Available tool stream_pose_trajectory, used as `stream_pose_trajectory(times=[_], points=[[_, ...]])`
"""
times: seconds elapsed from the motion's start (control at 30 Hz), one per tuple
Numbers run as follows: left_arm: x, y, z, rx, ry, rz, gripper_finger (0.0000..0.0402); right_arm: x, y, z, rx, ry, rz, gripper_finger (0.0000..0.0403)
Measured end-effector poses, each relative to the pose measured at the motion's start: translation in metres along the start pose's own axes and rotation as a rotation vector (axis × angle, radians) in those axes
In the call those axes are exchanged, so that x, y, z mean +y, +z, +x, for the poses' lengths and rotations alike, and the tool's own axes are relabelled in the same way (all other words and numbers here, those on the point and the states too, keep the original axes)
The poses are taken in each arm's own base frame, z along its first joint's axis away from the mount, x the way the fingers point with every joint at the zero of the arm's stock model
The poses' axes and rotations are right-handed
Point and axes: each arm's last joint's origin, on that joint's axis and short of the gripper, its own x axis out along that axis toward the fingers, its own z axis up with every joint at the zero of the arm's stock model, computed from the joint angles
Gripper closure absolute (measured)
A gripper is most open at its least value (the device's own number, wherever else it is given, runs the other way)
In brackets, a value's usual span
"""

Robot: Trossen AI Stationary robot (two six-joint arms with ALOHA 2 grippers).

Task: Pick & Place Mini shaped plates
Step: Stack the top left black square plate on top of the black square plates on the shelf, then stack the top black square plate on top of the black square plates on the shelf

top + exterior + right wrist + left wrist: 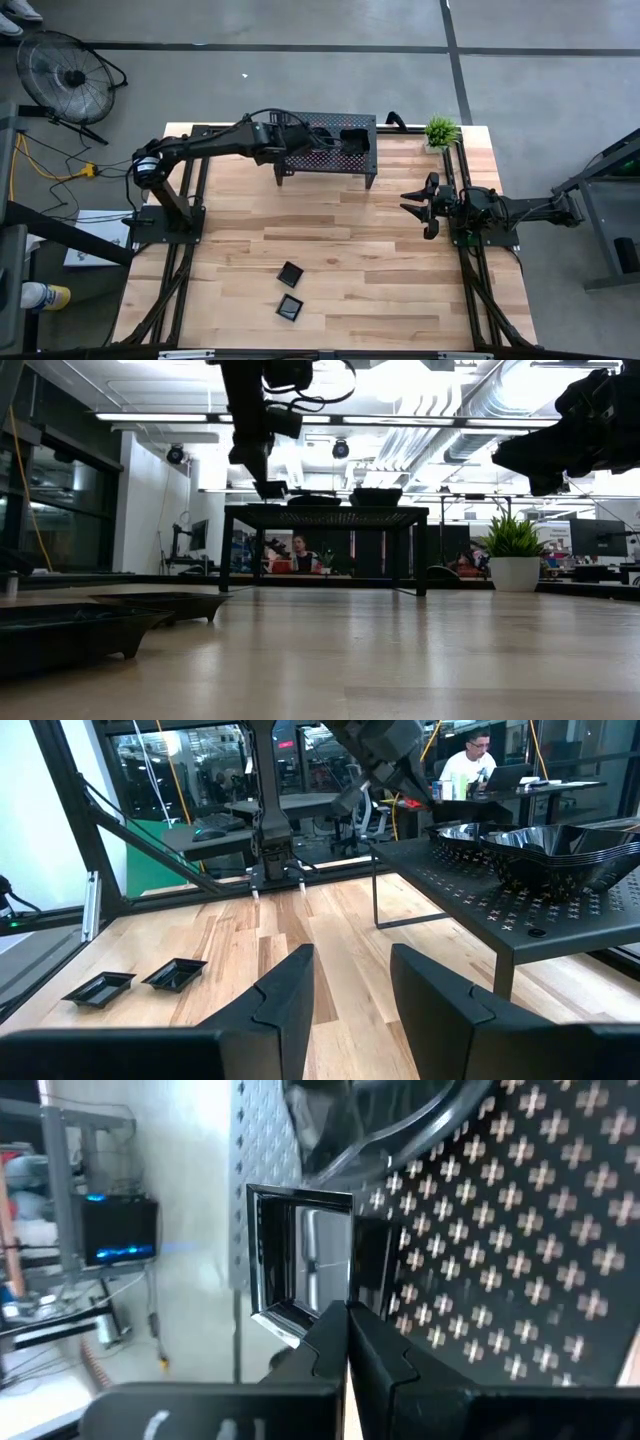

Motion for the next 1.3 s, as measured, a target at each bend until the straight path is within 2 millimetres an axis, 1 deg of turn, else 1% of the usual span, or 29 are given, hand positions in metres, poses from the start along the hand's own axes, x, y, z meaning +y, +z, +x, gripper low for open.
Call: stream_pose_trajectory(times=[0.67,0.87,1.07,1.3], points=[[-0.013,-0.004,0.014,0.034,0.035,0.006,0.0401,0.000,0.000,0.000,0.000,0.000,0.000,0.0273],[-0.014,-0.004,0.015,0.032,0.036,0.005,0.0392,0.000,0.000,0.000,0.001,0.000,0.000,0.0273],[-0.014,-0.004,0.015,0.029,0.030,0.014,0.0370,0.000,0.000,0.000,0.001,0.000,0.000,0.0273],[-0.015,-0.002,0.015,-0.001,-0.011,0.026,0.0313,0.000,0.000,0.000,0.001,0.000,0.000,0.0273]])
